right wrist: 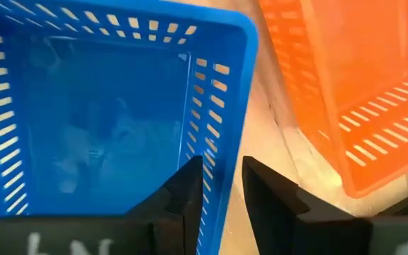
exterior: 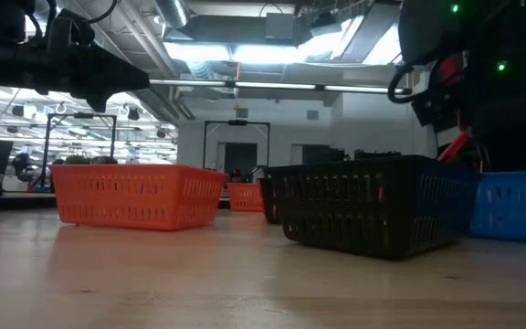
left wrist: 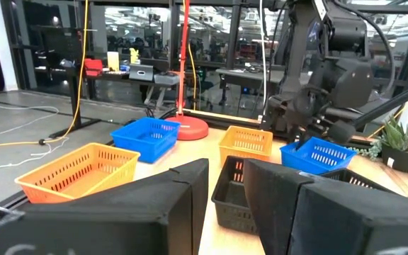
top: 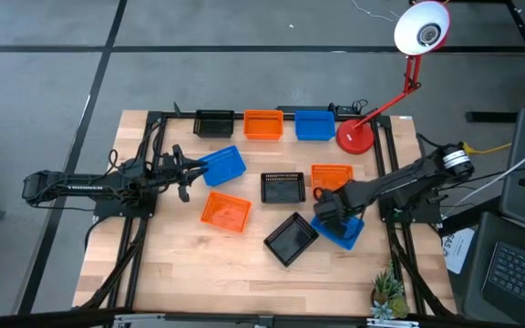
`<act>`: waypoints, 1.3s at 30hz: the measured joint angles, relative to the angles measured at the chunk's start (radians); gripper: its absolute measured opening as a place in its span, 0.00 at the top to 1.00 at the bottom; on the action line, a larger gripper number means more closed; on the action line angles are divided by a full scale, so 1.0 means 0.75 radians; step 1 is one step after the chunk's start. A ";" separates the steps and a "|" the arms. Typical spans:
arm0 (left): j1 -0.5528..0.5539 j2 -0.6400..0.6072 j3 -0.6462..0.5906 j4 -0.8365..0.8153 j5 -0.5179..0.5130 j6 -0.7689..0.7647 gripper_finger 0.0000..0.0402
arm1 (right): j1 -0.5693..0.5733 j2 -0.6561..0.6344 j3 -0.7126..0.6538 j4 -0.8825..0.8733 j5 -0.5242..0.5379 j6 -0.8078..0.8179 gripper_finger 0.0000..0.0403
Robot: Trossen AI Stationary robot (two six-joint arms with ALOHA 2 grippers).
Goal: Stack baskets by color
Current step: Stack the bottom blue basket on top of the top blue basket
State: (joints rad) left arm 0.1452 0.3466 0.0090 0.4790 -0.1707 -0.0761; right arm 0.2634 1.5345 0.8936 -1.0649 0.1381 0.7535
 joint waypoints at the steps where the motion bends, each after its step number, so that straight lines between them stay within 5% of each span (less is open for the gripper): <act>1: 0.000 0.000 0.000 0.000 0.000 0.000 0.79 | 0.000 0.017 0.000 0.000 0.001 -0.001 0.75; 5: 0.000 0.000 0.000 0.000 0.000 0.001 0.79 | 0.001 0.069 -0.001 0.001 0.000 -0.035 0.80; 9: 0.000 0.000 0.000 0.000 0.000 0.001 0.79 | 0.013 0.064 0.007 0.001 -0.001 -0.084 0.96; 19: 0.001 0.001 0.000 -0.060 0.000 -0.001 0.79 | 0.017 -0.012 0.364 -0.257 -0.062 -0.213 0.99; 22: 0.001 0.000 0.000 -0.060 -0.001 -0.001 0.79 | 0.018 -0.012 0.565 -0.492 0.086 -0.244 0.99; 25: 0.000 0.001 0.000 -0.060 0.000 0.000 0.79 | -0.010 -0.013 0.725 -0.664 0.413 -0.246 0.99; 28: 0.000 0.000 0.000 -0.060 0.000 0.001 0.79 | -0.072 -0.015 0.836 -0.652 0.732 -0.350 1.00; 32: 0.001 0.000 0.000 -0.059 0.000 0.001 0.79 | -0.238 -0.001 0.928 -0.537 0.979 -0.653 1.00; 35: 0.001 0.000 0.000 -0.059 -0.001 0.001 0.79 | -0.428 -0.001 0.961 -0.398 1.021 -0.909 1.00; 39: 0.000 0.000 0.000 -0.058 0.000 0.001 0.79 | -0.695 -0.001 0.977 -0.140 0.867 -1.345 1.00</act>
State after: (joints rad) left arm 0.1452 0.3466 0.0090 0.4355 -0.1710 -0.0757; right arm -0.2579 1.5338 1.6265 -1.1699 0.7886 -0.2550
